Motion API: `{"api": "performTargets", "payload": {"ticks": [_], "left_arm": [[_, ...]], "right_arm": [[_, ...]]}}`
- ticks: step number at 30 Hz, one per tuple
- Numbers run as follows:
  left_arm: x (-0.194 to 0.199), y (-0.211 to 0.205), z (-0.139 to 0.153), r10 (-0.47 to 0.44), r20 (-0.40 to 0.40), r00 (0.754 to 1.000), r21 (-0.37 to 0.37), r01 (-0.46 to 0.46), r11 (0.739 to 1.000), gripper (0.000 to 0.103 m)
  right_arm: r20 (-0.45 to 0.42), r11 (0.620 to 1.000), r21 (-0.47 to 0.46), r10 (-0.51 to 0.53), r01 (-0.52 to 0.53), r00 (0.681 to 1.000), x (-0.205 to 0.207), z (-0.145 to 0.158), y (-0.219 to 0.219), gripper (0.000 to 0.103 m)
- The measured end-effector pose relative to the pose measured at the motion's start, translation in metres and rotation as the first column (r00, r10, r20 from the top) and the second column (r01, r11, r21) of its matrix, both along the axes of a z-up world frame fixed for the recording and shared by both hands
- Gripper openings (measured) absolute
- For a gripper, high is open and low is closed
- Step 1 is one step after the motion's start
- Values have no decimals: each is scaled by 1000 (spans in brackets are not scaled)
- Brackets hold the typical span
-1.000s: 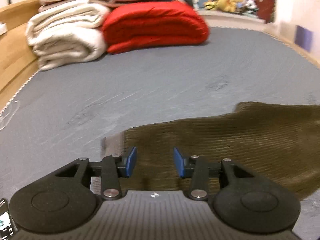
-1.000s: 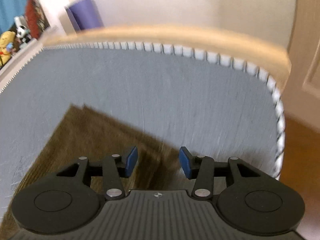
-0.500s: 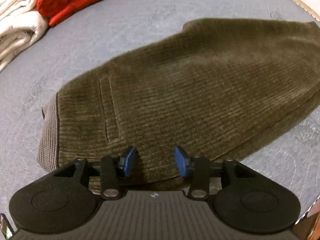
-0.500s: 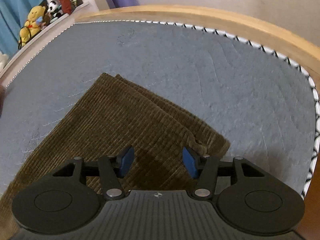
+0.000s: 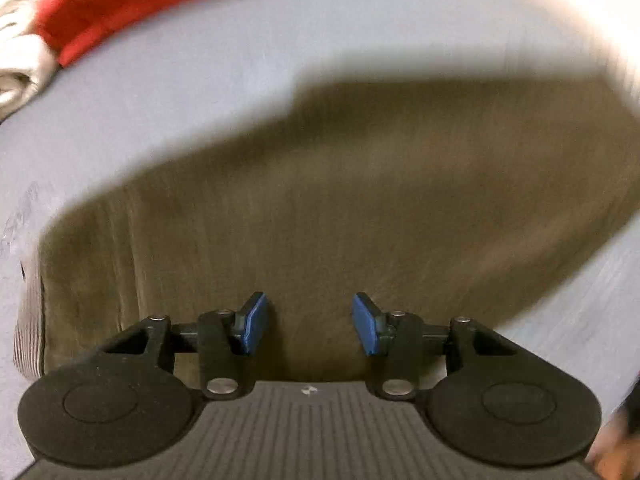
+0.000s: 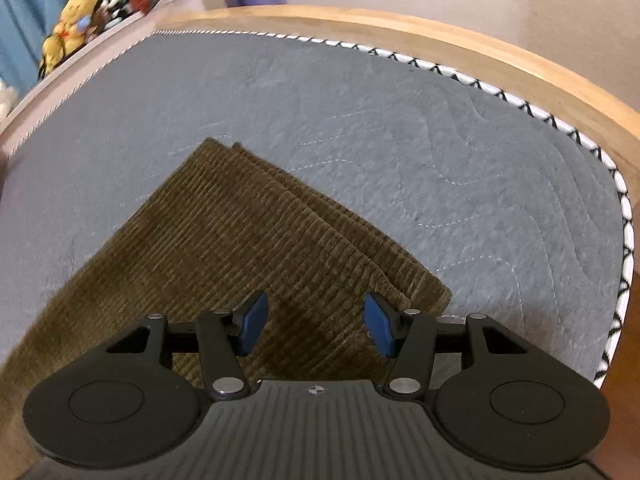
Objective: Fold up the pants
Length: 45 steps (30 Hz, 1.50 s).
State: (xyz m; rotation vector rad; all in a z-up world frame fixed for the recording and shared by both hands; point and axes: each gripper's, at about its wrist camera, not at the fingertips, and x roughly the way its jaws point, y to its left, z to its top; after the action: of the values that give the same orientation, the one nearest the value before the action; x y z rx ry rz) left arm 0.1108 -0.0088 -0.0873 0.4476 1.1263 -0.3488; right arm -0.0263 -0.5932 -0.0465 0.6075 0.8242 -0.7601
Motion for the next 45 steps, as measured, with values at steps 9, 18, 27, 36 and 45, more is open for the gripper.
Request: {"api": "performTargets", "payload": {"ticks": [9,18,27,36,45], "left_arm": [[-4,-8,78,80,190,979,-169,-48,984,75],[-36,-71,173,153,442,884,-336,5,942,85],[-27,-101,91,175,279,944,-350,-70,934,82],[0,-93,74,177,223,959,-324,-98,941,87],[6,-97,71,190,181,965,-310,-128,942,87]], "right_arm": [[68,984,12,-176,175,982,-34,28,-11,63],[252,943,113,-332,313,909,-46,80,9,65],[161,927,216,-344,307,925,-33,17,23,76],[20,900,196,-400,389,916,-25,-13,-11,77],[16,930,112,-353,349,935,12,-29,-22,92]]}}
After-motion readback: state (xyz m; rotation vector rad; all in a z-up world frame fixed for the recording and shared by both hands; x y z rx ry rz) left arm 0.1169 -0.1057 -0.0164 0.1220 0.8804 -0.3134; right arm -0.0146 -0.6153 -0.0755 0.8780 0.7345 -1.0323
